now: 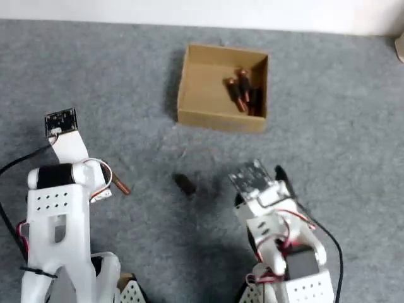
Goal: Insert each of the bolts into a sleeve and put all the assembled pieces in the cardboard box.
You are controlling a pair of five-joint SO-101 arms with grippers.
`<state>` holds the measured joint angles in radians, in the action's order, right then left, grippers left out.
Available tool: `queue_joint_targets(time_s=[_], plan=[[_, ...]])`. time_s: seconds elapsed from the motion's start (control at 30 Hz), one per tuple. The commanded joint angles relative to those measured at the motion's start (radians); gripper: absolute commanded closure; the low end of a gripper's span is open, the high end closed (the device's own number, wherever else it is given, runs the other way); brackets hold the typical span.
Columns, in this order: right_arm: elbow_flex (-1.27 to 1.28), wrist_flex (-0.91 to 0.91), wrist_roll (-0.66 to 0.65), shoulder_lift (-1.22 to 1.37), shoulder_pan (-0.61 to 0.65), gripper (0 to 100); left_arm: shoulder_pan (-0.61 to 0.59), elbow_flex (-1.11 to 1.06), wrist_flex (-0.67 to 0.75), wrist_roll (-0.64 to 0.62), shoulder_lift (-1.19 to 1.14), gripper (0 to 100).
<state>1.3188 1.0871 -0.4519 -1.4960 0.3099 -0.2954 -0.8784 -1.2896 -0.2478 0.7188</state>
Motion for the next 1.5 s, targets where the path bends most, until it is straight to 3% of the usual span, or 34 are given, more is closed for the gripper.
queue_joint_targets(time_s=[0.0, 0.13, 0.3, 0.43, 0.8, 1.47], plan=[[-0.162, -0.079, 0.081, 0.366, 0.05, 69.4, -0.012, 0.051, -0.008, -0.015, -0.01, 99], [-0.371, -0.094, 0.209, 0.69, 0.147, 69.4, -0.012, 0.013, 0.032, -0.017, -0.007, 99], [-0.552, -0.094, 0.249, 0.963, 0.361, 69.4, -0.042, -0.051, 0.129, -0.017, -0.007, 99], [-0.638, -0.165, 0.325, 1.135, 0.441, 69.4, -0.088, -0.054, 0.127, -0.015, -0.008, 99], [-0.763, -0.308, 0.362, 1.477, 0.421, 69.4, -0.165, -0.07, 0.135, -0.009, -0.007, 99], [-0.843, -0.36, 0.354, 1.705, 0.415, 69.5, -0.154, -0.073, 0.135, -0.009, -0.013, 99]])
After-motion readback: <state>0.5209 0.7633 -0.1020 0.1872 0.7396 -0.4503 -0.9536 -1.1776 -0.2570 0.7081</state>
